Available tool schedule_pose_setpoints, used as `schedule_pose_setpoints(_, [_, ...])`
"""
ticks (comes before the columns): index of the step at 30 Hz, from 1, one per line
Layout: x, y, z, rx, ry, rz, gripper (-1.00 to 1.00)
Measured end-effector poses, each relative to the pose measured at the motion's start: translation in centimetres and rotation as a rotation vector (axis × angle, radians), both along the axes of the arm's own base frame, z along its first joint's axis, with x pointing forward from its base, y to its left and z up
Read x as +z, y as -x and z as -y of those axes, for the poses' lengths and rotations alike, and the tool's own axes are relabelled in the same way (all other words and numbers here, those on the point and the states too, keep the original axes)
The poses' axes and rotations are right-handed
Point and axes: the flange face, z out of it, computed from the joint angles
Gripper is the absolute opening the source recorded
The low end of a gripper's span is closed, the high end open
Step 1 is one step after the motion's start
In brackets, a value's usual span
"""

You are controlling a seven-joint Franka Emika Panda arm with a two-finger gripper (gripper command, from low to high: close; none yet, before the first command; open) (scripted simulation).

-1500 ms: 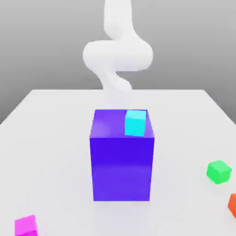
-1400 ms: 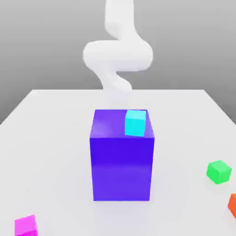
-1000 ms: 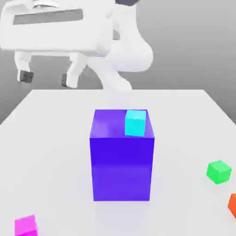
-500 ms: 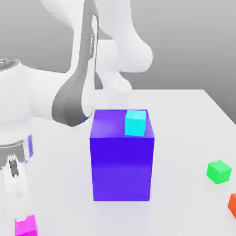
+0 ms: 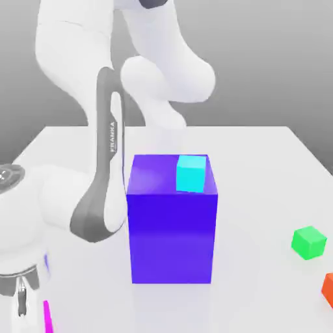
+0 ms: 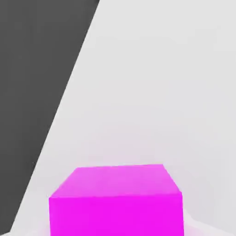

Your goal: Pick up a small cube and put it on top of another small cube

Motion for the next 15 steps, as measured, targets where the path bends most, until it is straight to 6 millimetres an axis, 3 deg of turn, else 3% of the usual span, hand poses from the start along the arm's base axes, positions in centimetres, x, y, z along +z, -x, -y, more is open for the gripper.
schedule_pose_setpoints(1, [1.4,0.0,-0.1,0.004,0.0,0.0,-1.0])
schedule_pose_setpoints(2, [2.3,-0.5,-2.1,0.059,-0.006,0.003,-1.0])
schedule_pose_setpoints(5, [3.6,-1.7,-9.6,0.27,-0.022,0.015,-1.0])
schedule_pose_setpoints(8, [4.5,-1.6,-17.1,0.487,-0.034,0.023,-1.0])
schedule_pose_setpoints(12, [5.7,0.4,-27.2,0.796,-0.044,0.03,-1.0])
schedule_pose_setpoints(15, [6.5,3.6,-34.7,1.051,-0.045,0.031,-1.0])
